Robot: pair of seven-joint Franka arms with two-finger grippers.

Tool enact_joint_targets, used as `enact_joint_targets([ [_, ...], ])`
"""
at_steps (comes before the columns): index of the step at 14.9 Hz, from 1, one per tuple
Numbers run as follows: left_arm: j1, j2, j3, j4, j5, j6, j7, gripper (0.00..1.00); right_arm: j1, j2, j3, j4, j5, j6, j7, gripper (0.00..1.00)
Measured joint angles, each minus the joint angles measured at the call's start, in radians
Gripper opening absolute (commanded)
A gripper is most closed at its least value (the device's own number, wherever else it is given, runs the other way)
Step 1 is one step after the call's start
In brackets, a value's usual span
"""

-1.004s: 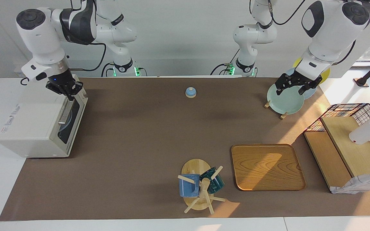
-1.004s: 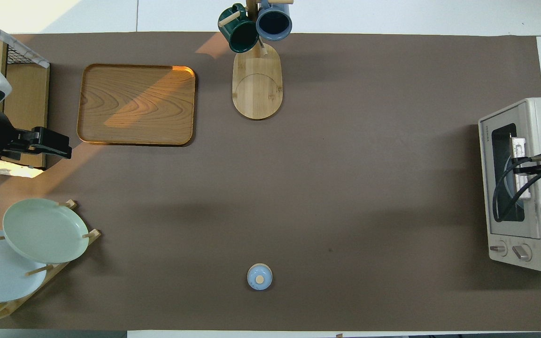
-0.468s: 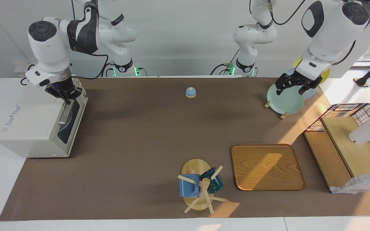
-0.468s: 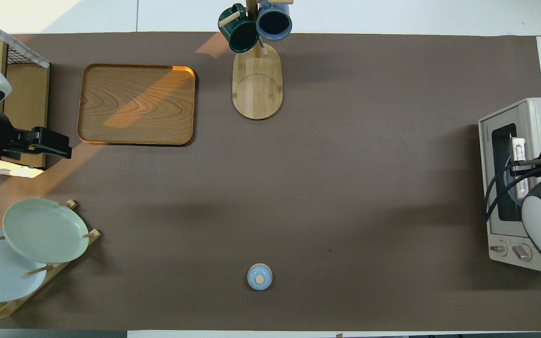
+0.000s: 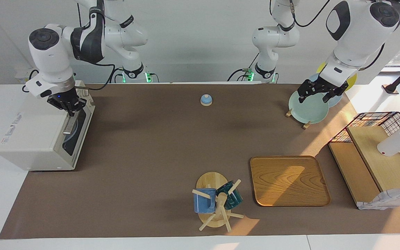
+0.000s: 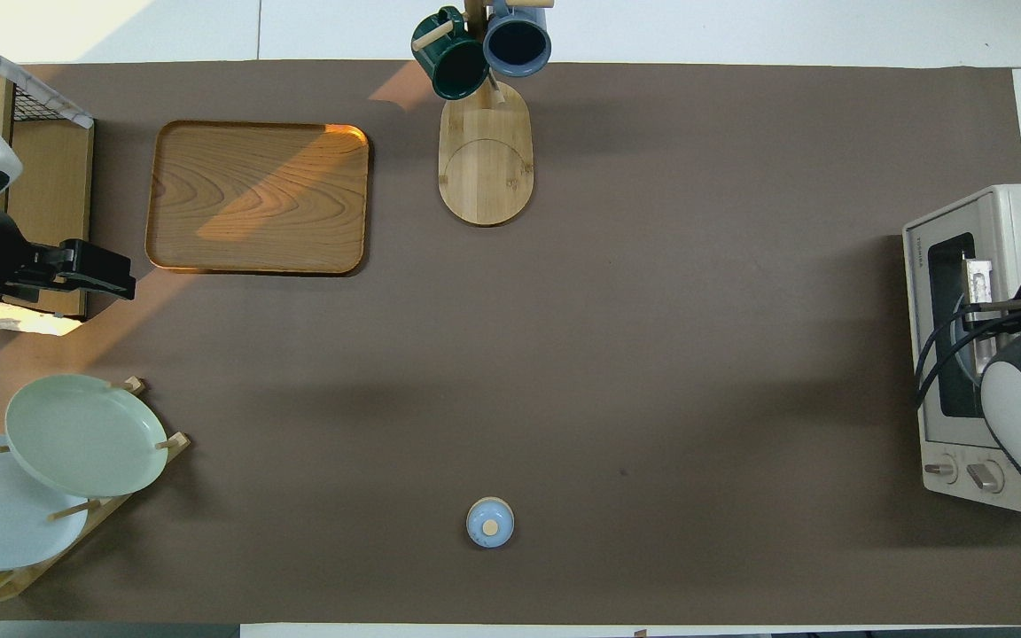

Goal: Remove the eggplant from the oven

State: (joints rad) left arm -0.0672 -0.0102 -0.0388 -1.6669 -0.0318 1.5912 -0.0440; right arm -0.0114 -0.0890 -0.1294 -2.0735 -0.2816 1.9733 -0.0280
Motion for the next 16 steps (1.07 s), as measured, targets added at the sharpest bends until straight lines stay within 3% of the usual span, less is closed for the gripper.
enact_joint_targets([
  [8, 0.0, 0.0, 0.0, 0.0, 0.0, 0.0, 0.0, 1.0, 0.023, -0.003, 0.006, -0.014, 0.0, 0.014, 0.034, 0.0],
  [16, 0.0, 0.0, 0.0, 0.0, 0.0, 0.0, 0.0, 1.0, 0.12, 0.08, 0.032, -0.083, 0.12, 0.192, 0.108, 0.0],
])
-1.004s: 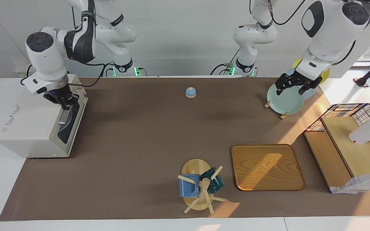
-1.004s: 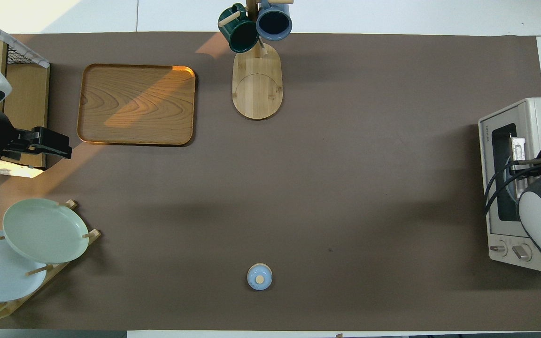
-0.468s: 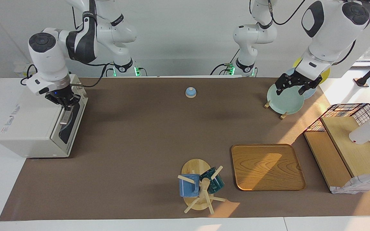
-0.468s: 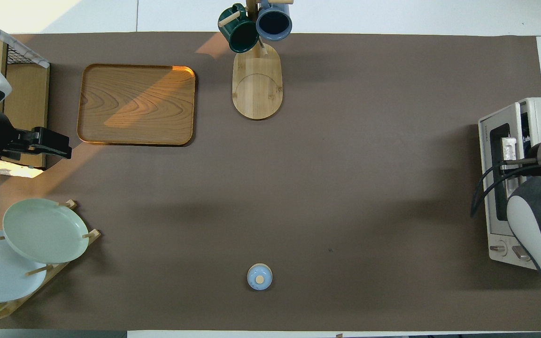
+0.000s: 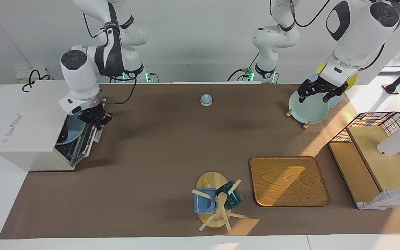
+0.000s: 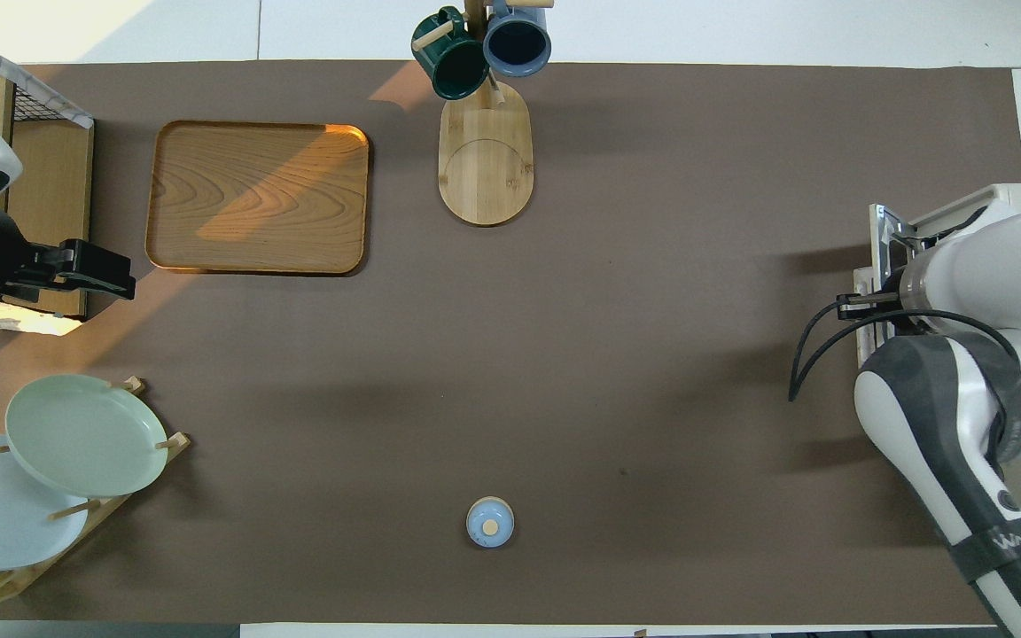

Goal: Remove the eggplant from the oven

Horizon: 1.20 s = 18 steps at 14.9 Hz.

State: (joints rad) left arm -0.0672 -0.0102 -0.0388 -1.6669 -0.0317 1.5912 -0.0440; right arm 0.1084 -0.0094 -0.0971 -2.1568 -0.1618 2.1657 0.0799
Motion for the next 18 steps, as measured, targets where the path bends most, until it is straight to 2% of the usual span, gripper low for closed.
enact_joint_targets([
  [11, 0.0, 0.0, 0.0, 0.0, 0.0, 0.0, 0.0, 1.0, 0.033, 0.171, 0.007, -0.045, 0.02, 0.193, 0.065, 0.0],
  [18, 0.0, 0.0, 0.0, 0.0, 0.0, 0.0, 0.0, 1.0, 0.031, 0.182, 0.005, -0.043, 0.048, 0.201, 0.069, 0.0],
])
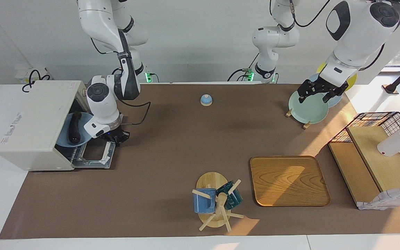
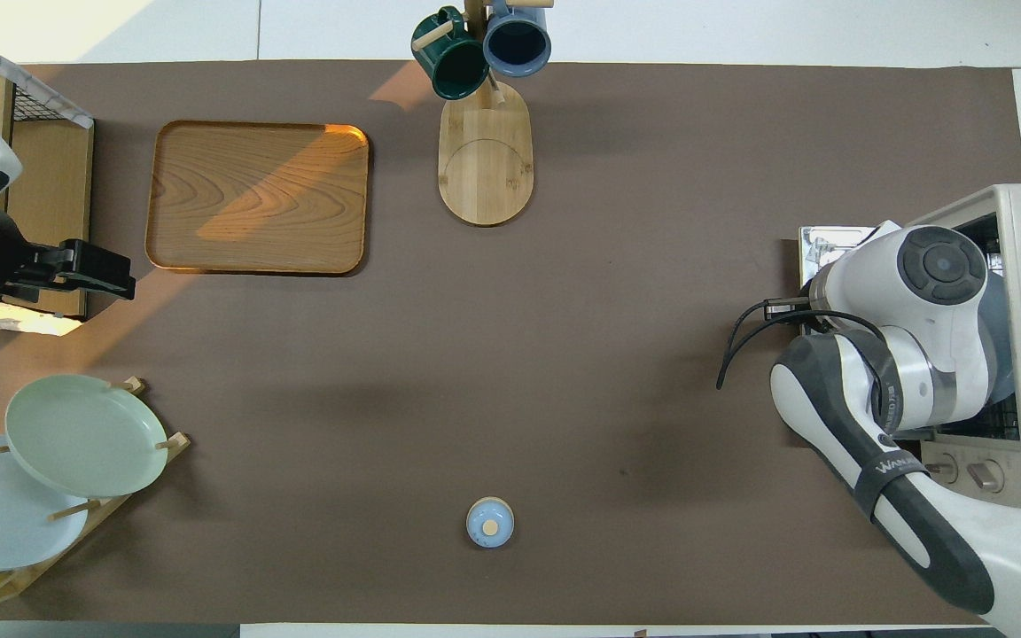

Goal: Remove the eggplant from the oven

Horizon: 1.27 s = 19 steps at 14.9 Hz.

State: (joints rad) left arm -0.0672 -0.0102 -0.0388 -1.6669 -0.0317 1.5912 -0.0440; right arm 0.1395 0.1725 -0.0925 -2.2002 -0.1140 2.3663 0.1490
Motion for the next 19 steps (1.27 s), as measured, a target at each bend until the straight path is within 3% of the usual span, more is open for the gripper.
enact_joint_targets([
  [4, 0.0, 0.0, 0.0, 0.0, 0.0, 0.0, 0.0, 1.0, 0.002, -0.002, 0.007, 0.006, 0.035, -0.033, 0.0, 0.0],
  [6, 0.0, 0.0, 0.0, 0.0, 0.0, 0.0, 0.0, 1.0, 0.002, -0.008, 0.008, 0.02, 0.035, -0.075, 0.0, 0.35],
  [8, 0.0, 0.0, 0.0, 0.0, 0.0, 0.0, 0.0, 1.0, -0.003, -0.025, 0.006, 0.055, 0.036, -0.119, 0.0, 0.53],
  [10, 0.0, 0.0, 0.0, 0.0, 0.0, 0.0, 0.0, 1.0, -0.004, -0.066, 0.002, 0.087, 0.036, -0.193, 0.001, 0.59],
  [11, 0.0, 0.0, 0.0, 0.0, 0.0, 0.0, 0.0, 1.0, -0.003, -0.093, 0.003, 0.097, 0.036, -0.234, 0.006, 0.73],
  [13, 0.0, 0.0, 0.0, 0.0, 0.0, 0.0, 0.0, 1.0, -0.016, -0.147, 0.001, 0.103, 0.036, -0.302, 0.024, 0.73],
  [16, 0.0, 0.0, 0.0, 0.0, 0.0, 0.0, 0.0, 1.0, -0.091, -0.181, -0.001, 0.094, 0.035, -0.342, 0.024, 0.54],
  [19, 0.0, 0.0, 0.0, 0.0, 0.0, 0.0, 0.0, 1.0, -0.119, -0.181, -0.002, 0.065, 0.035, -0.324, 0.019, 0.5],
])
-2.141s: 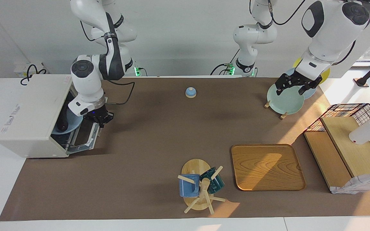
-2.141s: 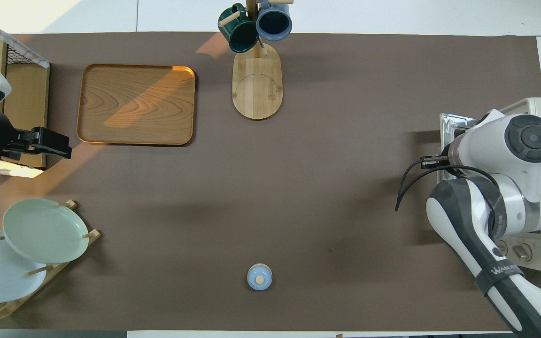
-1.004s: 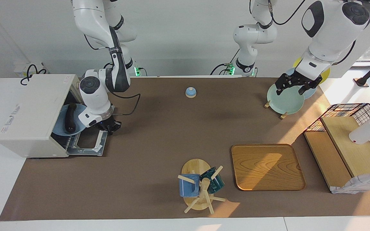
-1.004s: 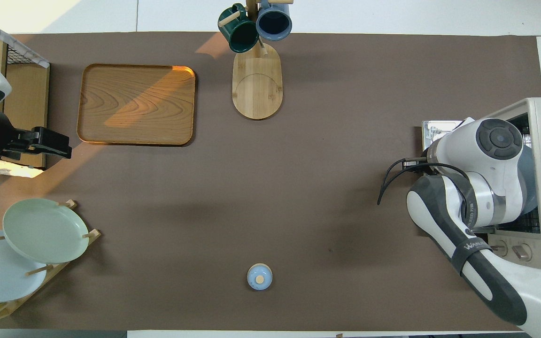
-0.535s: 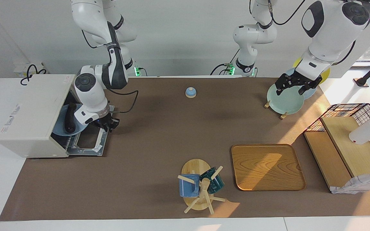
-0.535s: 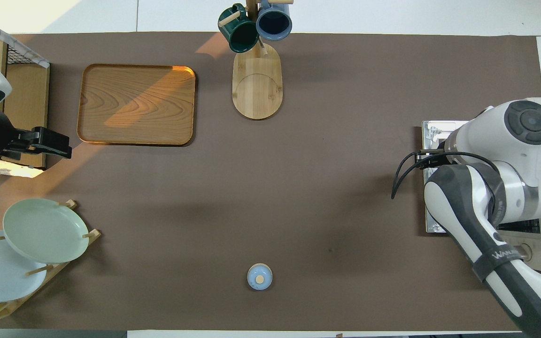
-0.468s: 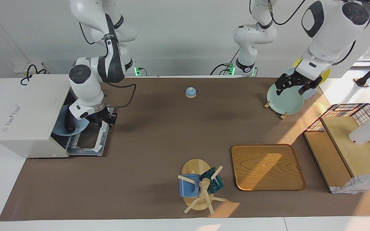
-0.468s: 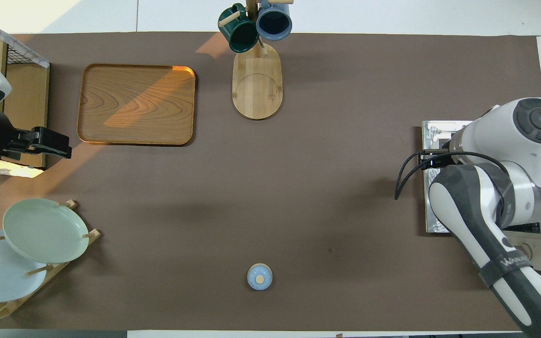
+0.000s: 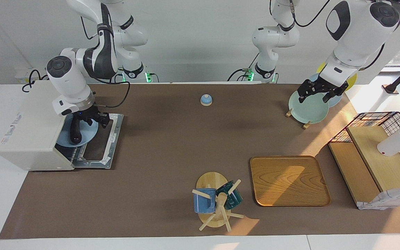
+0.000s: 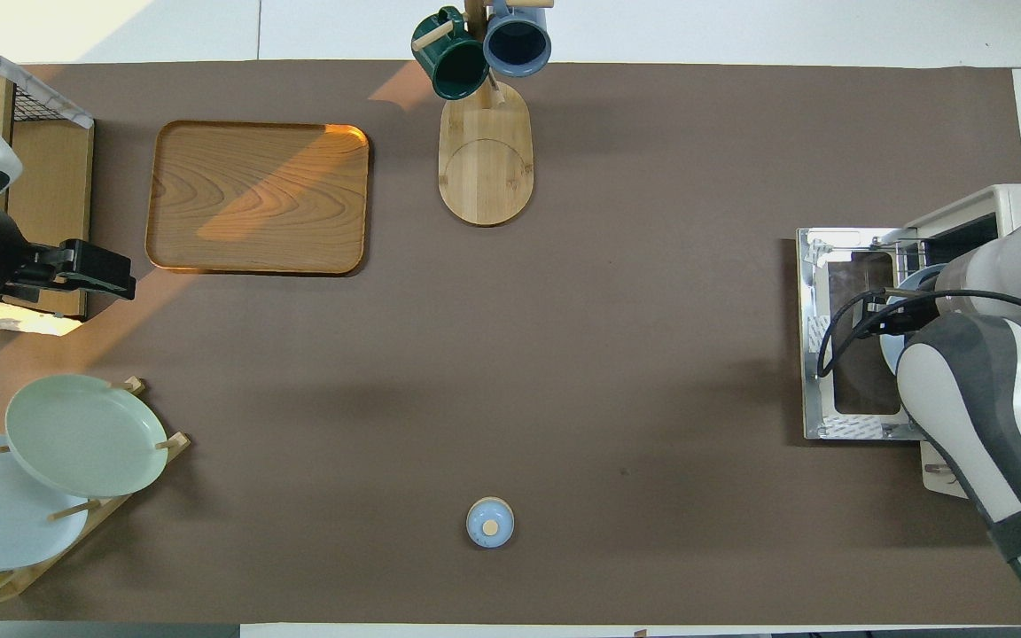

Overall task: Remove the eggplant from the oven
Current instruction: 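Grasp the light blue plate inside the oven with the right gripper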

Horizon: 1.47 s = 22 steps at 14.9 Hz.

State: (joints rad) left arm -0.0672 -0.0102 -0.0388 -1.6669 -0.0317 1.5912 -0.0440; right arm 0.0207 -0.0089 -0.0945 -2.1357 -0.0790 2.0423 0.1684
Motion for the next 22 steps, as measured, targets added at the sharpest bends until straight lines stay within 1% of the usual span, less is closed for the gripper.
enact_joint_targets([
  [4, 0.0, 0.0, 0.0, 0.0, 0.0, 0.0, 0.0, 1.0, 0.0, -0.001, 0.004, -0.042, -0.001, 0.047, -0.005, 0.49],
  [9, 0.0, 0.0, 0.0, 0.0, 0.0, 0.0, 0.0, 1.0, -0.019, -0.002, 0.001, -0.052, -0.002, 0.056, -0.082, 0.49],
  [11, 0.0, 0.0, 0.0, 0.0, 0.0, 0.0, 0.0, 1.0, -0.02, -0.002, 0.001, -0.06, -0.003, 0.067, -0.089, 0.42],
  [13, 0.0, 0.0, 0.0, 0.0, 0.0, 0.0, 0.0, 1.0, -0.02, -0.005, 0.002, -0.095, -0.014, 0.123, -0.105, 0.37],
  [14, 0.0, 0.0, 0.0, 0.0, 0.0, 0.0, 0.0, 1.0, -0.02, -0.008, 0.002, -0.116, -0.034, 0.148, -0.112, 0.3],
  [15, 0.0, 0.0, 0.0, 0.0, 0.0, 0.0, 0.0, 1.0, -0.02, -0.01, 0.002, -0.13, -0.063, 0.162, -0.121, 0.18],
  [16, 0.0, 0.0, 0.0, 0.0, 0.0, 0.0, 0.0, 1.0, -0.02, -0.013, 0.002, -0.138, -0.094, 0.167, -0.132, 0.0],
  [22, 0.0, 0.0, 0.0, 0.0, 0.0, 0.0, 0.0, 1.0, -0.002, -0.04, 0.012, -0.14, -0.173, 0.144, -0.163, 0.0],
])
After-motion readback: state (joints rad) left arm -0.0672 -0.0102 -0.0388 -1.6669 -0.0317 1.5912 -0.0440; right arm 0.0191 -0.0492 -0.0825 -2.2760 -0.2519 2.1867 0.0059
